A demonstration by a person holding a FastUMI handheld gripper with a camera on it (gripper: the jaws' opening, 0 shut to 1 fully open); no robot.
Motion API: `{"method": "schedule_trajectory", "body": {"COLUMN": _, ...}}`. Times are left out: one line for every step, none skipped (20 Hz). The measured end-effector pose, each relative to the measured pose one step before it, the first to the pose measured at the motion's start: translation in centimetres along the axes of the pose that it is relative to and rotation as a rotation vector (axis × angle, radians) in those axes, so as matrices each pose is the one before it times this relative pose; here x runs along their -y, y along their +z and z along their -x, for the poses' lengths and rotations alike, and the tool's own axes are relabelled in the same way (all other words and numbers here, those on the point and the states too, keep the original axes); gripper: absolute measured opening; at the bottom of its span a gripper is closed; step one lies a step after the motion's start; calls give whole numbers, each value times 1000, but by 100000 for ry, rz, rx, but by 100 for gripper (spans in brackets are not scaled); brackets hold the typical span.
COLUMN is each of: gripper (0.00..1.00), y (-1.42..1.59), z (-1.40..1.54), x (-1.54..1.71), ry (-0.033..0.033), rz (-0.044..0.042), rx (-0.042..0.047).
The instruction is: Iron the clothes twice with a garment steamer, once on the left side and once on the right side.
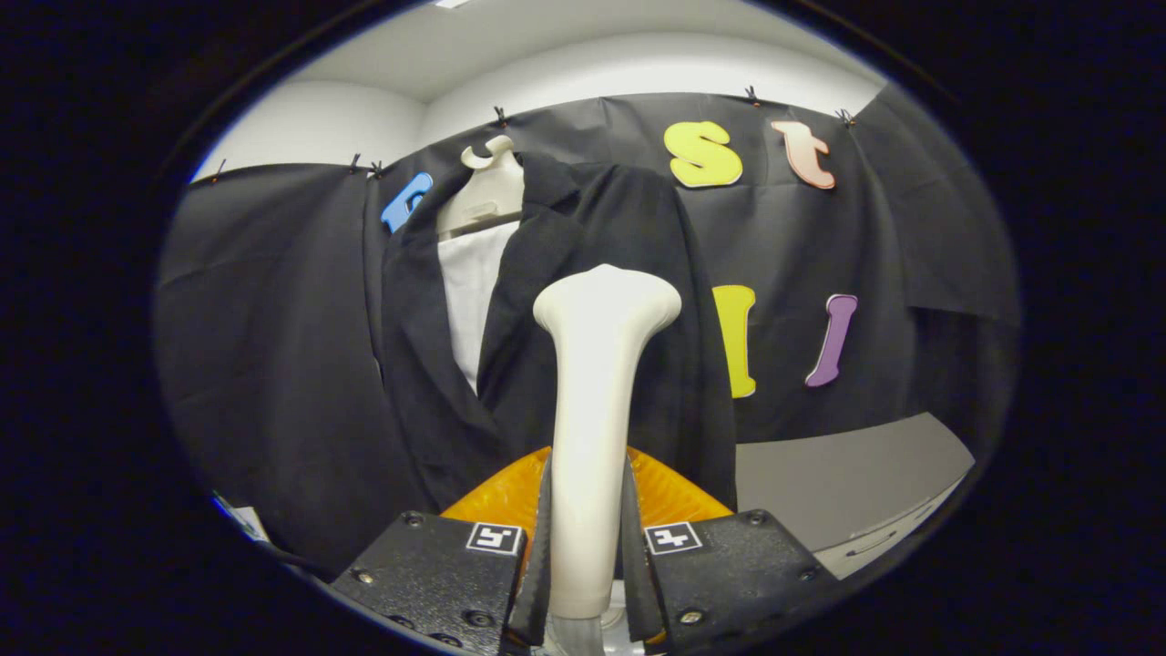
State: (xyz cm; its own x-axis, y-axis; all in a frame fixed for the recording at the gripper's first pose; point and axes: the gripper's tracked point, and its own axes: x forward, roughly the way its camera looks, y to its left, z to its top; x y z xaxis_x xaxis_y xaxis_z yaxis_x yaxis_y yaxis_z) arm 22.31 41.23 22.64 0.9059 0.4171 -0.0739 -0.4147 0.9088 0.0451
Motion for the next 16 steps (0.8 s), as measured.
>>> {"method": "schedule_trajectory", "body": {"gripper": 36, "y": -772, "z": 115, "x": -41, "ry": 217, "rz": 218, "rx": -1228}}
{"method": "schedule_trajectory", "body": {"gripper": 36, "y": -657, "z": 98, "x": -109, "ry": 252, "rz": 185, "rx": -1266}}
{"method": "schedule_trajectory", "body": {"gripper": 36, "y": -688, "z": 98, "x": -82, "ry": 224, "rz": 2, "rx": -1369}}
{"method": "schedule_trajectory", "body": {"gripper": 36, "y": -616, "z": 127, "x": -109, "ry": 111, "rz": 207, "rx": -1224}}
{"method": "schedule_trajectory", "body": {"gripper": 36, "y": -556, "z": 108, "x": 52, "ry": 124, "rz": 355, "rx": -966}}
{"method": "schedule_trajectory", "body": {"gripper": 36, "y": -611, "z": 105, "x": 7, "ry": -96, "rz": 228, "rx": -1017}}
{"method": "schedule_trajectory", "body": {"gripper": 36, "y": -755, "z": 99, "x": 44, "ry": -111, "rz": 218, "rx": -1176}}
{"method": "schedule_trajectory", "body": {"gripper": 36, "y": -638, "z": 43, "x": -137, "ry": 172, "rz": 235, "rx": -1213}}
{"method": "schedule_trajectory", "body": {"gripper": 36, "y": -708, "z": 71, "x": -111, "ry": 224, "rz": 17, "rx": -1256}}
{"method": "schedule_trajectory", "body": {"gripper": 36, "y": -642, "z": -28, "x": -8, "ry": 153, "rz": 44, "rx": -1257}}
{"method": "schedule_trajectory", "body": {"gripper": 36, "y": -614, "z": 69, "x": -79, "ry": 80, "rz": 94, "rx": -1036}}
{"method": "schedule_trajectory", "body": {"gripper": 36, "y": -659, "z": -37, "x": -17, "ry": -67, "rz": 281, "rx": -1094}}
{"method": "schedule_trajectory", "body": {"gripper": 36, "y": -608, "z": 37, "x": -132, "ry": -91, "rz": 324, "rx": -1118}}
{"method": "schedule_trajectory", "body": {"gripper": 36, "y": -568, "z": -11, "x": -25, "ry": 96, "rz": 658, "rx": -1061}}
{"method": "schedule_trajectory", "body": {"gripper": 36, "y": -675, "z": 53, "x": -8, "ry": -3, "rz": 353, "rx": -1124}}
{"method": "schedule_trajectory", "body": {"gripper": 36, "y": -520, "z": 44, "x": -68, "ry": -54, "rz": 232, "rx": -991}}
